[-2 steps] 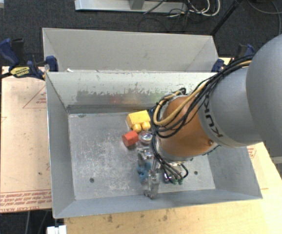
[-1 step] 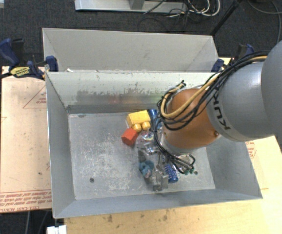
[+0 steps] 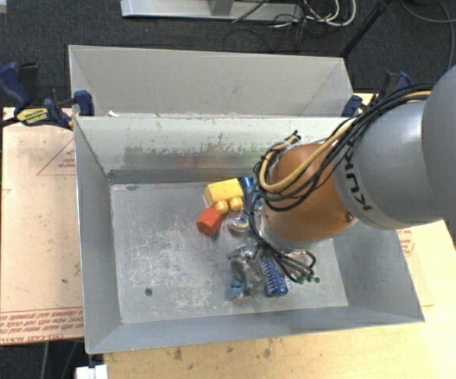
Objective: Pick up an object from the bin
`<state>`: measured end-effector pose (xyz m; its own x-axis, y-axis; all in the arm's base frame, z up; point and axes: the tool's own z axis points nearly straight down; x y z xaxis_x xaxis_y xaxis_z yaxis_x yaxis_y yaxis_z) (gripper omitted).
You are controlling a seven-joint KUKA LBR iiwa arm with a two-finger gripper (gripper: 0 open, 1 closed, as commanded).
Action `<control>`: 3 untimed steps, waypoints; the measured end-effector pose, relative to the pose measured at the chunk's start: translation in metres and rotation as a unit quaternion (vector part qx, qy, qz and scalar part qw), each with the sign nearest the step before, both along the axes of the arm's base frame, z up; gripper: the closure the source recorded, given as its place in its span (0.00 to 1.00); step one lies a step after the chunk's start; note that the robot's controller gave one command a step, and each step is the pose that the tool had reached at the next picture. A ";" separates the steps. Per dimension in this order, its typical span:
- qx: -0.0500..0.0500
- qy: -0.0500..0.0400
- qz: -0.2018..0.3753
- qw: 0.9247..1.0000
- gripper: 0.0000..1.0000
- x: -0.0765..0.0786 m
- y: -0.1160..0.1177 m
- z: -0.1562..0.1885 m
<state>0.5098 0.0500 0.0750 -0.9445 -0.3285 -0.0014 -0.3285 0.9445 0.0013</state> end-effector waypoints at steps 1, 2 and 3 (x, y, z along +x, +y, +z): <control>0.000 -0.005 0.017 1.000 1.00 0.003 0.003 0.121; 0.000 0.001 0.334 0.942 1.00 -0.005 0.015 0.085; -0.001 -0.005 0.332 0.943 1.00 0.016 0.015 0.138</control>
Offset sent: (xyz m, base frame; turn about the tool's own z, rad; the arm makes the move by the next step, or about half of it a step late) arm 0.0003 0.0017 0.1168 -0.0369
